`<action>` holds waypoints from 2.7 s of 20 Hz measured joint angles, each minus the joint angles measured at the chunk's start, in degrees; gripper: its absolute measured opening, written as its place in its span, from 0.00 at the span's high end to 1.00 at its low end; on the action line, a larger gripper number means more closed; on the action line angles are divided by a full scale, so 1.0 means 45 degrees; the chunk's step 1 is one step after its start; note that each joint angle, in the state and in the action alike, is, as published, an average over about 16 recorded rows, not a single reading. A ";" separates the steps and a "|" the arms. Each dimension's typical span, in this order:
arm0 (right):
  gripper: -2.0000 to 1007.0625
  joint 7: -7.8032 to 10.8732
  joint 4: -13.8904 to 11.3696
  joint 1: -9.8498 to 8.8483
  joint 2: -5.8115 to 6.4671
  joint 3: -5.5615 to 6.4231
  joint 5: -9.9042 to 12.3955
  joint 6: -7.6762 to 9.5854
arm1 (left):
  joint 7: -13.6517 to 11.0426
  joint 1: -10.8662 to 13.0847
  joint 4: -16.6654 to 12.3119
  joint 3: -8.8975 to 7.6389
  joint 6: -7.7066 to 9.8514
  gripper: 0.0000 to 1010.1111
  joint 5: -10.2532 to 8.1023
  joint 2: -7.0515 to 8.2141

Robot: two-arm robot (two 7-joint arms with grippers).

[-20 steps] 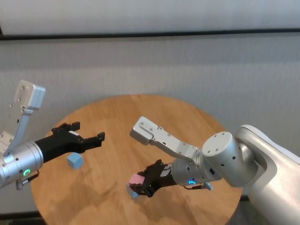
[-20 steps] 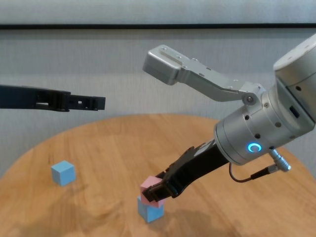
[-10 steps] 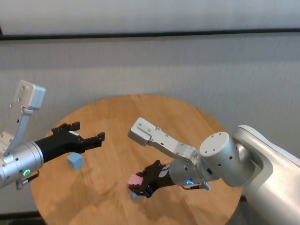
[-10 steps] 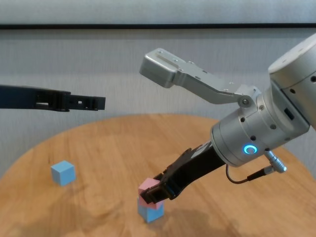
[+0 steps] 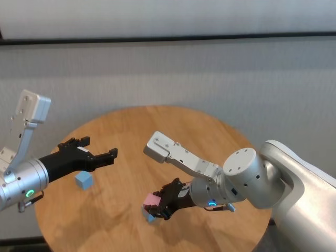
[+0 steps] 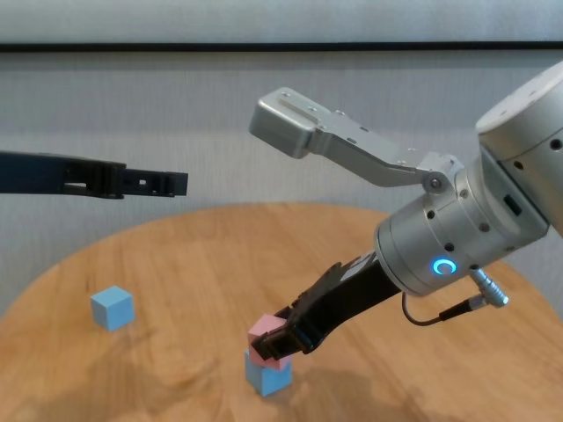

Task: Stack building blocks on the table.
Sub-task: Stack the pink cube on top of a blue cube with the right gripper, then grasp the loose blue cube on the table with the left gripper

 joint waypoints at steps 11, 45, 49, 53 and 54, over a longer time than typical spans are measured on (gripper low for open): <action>0.63 0.0018 0.0285 0.0031 -0.0168 0.0077 -0.0051 -0.0139 | 0.0000 0.0000 0.0000 0.0000 0.0000 0.01 0.0000 0.0000; 0.17 -0.0020 0.0343 -0.0087 -0.0225 0.0406 0.0226 -0.0371 | 0.0000 0.0000 0.0000 0.0000 0.0000 0.01 0.0000 0.0000; 0.08 -0.0228 0.0048 -0.0270 -0.0102 0.0722 0.0452 -0.0623 | 0.0000 0.0000 0.0000 0.0000 0.0000 0.01 0.0000 0.0000; 0.03 -0.0907 -0.0401 -0.0614 0.0019 0.1332 0.0750 -0.1127 | 0.0000 0.0000 0.0000 0.0001 0.0000 0.01 0.0000 0.0000; 0.02 -0.1173 -0.0519 -0.0724 0.0043 0.1530 0.0797 -0.1298 | 0.0000 0.0000 0.0000 0.0001 0.0000 0.01 0.0000 0.0000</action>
